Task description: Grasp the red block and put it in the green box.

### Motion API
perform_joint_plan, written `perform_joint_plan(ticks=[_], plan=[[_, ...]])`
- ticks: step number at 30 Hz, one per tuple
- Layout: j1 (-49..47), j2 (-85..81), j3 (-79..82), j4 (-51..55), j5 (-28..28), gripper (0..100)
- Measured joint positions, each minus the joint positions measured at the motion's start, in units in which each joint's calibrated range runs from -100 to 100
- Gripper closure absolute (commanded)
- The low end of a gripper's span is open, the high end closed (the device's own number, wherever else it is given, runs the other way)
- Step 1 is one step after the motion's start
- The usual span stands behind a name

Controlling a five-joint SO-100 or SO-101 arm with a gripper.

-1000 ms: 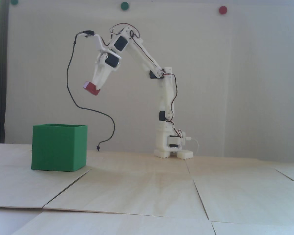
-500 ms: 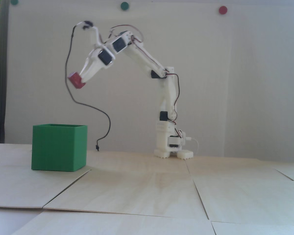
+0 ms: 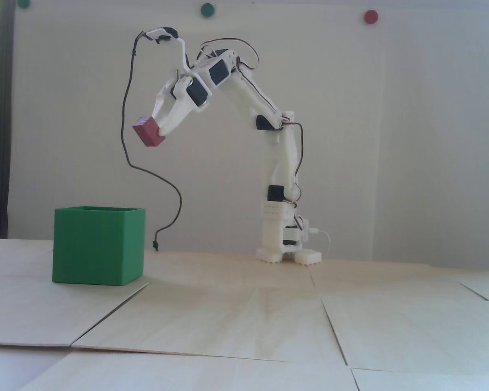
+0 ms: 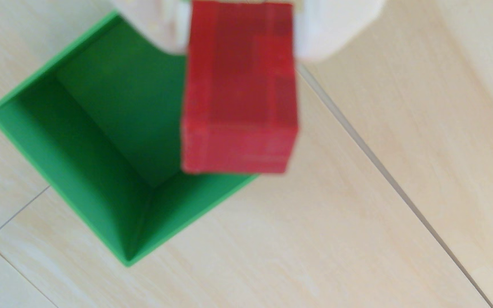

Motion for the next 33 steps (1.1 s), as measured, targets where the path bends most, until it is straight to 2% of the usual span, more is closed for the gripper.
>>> perform_joint_plan(ticks=[21,33], plan=[[3.59,0.00,0.00,3.00,0.00,98],[-3.06,7.47,-0.27,2.08,0.00,98]])
